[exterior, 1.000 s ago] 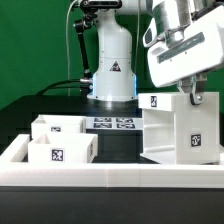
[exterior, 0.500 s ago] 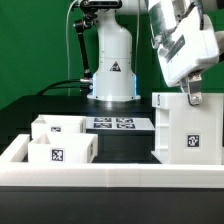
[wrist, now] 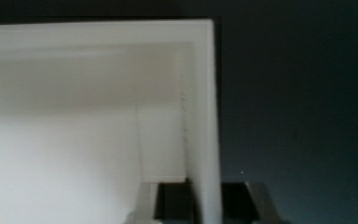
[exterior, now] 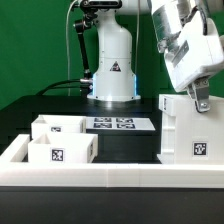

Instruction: Assemble drawer

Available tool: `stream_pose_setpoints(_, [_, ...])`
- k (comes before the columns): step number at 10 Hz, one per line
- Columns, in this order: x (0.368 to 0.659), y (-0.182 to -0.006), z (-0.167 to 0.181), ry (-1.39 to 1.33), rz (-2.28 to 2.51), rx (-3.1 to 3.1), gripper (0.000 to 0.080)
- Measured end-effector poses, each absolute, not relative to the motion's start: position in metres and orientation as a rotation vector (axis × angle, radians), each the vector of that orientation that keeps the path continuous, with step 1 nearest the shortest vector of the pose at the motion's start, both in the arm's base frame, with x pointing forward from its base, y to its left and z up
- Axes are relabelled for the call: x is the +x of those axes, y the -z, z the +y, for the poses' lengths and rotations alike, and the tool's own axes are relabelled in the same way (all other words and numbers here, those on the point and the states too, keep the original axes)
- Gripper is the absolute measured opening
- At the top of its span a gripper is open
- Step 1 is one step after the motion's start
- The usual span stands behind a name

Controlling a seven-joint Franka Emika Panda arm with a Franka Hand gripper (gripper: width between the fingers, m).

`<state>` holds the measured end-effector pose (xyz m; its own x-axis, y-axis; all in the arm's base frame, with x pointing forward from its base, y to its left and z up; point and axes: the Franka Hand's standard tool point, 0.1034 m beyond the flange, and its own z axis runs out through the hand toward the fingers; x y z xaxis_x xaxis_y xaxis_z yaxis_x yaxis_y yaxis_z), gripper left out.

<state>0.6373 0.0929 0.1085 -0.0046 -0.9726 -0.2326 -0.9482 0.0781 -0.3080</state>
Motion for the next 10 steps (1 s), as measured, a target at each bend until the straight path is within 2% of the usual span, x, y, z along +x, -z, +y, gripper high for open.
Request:
stream_pose_setpoints(2, [0.6419, -0.1062, 0.0932, 0.059, 1.986, -1.909, 0.0053])
stream_pose_setpoints(3, [0.6419, -0.1062, 0.0938, 0.062, 1.982, -1.912, 0.0128])
stream_pose_setpoints(4, [0.6416, -0.1056, 0.0938, 0.061, 1.982, -1.913, 0.0263])
stream_pose_setpoints(5, [0.6415, -0.1054, 0.0939, 0.061, 1.981, -1.914, 0.0263])
stream_pose_setpoints(6, [0.6429, -0.1068, 0.0938, 0.066, 1.978, -1.913, 0.0447])
stream_pose_setpoints(7, [0.6441, -0.1083, 0.0935, 0.073, 1.975, -1.912, 0.0572])
stream_pose_setpoints(8, [0.6445, -0.1093, 0.0934, 0.080, 1.958, -1.928, 0.0572])
stream_pose_setpoints(9, [0.6419, -0.1104, 0.0921, 0.105, 1.865, -2.023, 0.0634])
stream_pose_setpoints(10, [0.6380, -0.1120, 0.0870, 0.126, 1.779, -2.105, 0.0645])
